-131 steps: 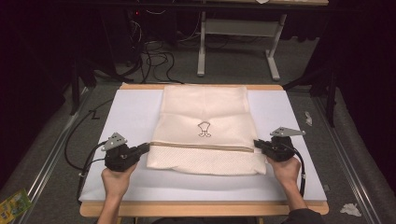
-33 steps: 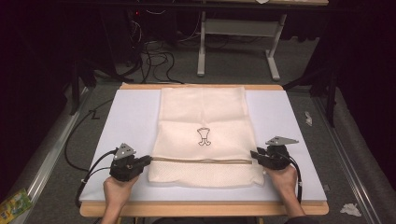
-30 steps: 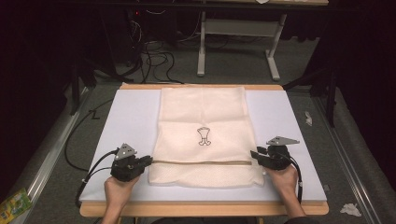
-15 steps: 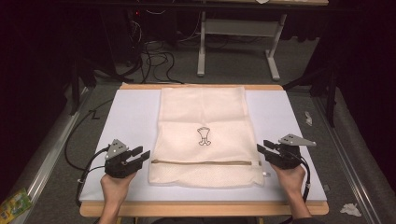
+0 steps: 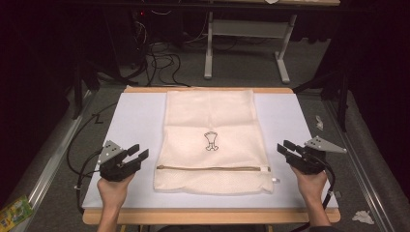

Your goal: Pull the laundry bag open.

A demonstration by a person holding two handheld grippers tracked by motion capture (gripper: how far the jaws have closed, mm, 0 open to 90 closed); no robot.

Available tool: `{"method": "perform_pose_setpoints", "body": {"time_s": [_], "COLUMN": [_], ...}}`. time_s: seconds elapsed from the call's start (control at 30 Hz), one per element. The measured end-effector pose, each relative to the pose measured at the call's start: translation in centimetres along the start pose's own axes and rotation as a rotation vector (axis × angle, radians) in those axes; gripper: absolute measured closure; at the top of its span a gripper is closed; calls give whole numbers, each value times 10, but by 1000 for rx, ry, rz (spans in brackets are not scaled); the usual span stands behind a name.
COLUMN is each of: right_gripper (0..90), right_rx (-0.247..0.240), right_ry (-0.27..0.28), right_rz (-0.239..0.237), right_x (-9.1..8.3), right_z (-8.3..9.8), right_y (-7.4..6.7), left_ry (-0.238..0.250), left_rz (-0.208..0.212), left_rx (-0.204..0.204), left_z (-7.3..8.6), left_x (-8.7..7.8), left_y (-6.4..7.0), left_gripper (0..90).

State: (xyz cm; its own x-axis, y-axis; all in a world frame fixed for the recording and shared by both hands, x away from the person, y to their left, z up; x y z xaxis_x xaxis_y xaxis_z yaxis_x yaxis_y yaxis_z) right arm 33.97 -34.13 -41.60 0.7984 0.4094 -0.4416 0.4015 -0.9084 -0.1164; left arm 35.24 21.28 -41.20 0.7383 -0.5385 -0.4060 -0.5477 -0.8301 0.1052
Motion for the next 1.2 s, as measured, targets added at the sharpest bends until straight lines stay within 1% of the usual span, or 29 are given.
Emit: {"method": "perform_pose_setpoints", "body": {"time_s": [0.07, 0.17, 0.27, 0.3, 0.4, 0.53, 0.63, 0.73, 0.83, 0.97, 1.03, 1.2], "right_gripper": [642, 642, 641, 641, 639, 639, 639, 639, 638, 636, 635, 627], "right_rx": [7, 12, 19, 29, 36, 52, 60, 74, 87, 111, 125, 149], "right_ry": [13, 22, 31, 33, 45, 54, 60, 65, 67, 60, 54, 48], "right_rz": [5, 15, 28, 31, 40, 53, 62, 69, 78, 90, 91, 91], "right_x": [-3, -7, -12, -13, -17, -21, -25, -27, -30, -28, -26, -20], "right_z": [-1, -1, 0, 1, 1, 3, 4, 5, 6, 12, 16, 21], "right_y": [4, 8, 13, 14, 18, 24, 29, 34, 39, 48, 51, 54], "left_ry": [17, 32, 37, 37, 35, 45, 46, 44, 39, 44, 41, 8], "left_rz": [-9, -22, -35, -37, -53, -64, -75, -82, -86, -99, -97, -106], "left_rx": [-18, -31, -43, -48, -46, -63, -66, -78, -75, -78, -83, -82], "left_z": [0, 2, 5, 5, 7, 9, 9, 10, 10, 11, 13, 17], "left_x": [-2, -6, -8, -8, -8, -9, -10, -9, -7, -3, 0, 9], "left_y": [-3, -8, -14, -15, -19, -24, -27, -30, -32, -34, -34, -36], "left_gripper": [552, 550, 549, 549, 548, 547, 545, 538, 529, 523, 520, 517]}}
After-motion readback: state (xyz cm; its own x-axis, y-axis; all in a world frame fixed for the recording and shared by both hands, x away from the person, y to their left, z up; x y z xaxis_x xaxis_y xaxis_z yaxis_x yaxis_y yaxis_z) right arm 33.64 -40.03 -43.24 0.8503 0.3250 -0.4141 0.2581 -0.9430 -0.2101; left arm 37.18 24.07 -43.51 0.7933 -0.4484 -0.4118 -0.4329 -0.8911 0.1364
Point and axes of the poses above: each handheld gripper's, and its own axes: x roughly forward along the jaws, z roughly out of its underside, y roughly to its right, the point moved 1 cm from there along x, roughly forward along the jaws, and after that the axes turned 1 degree about x, right-handed, at the moved point
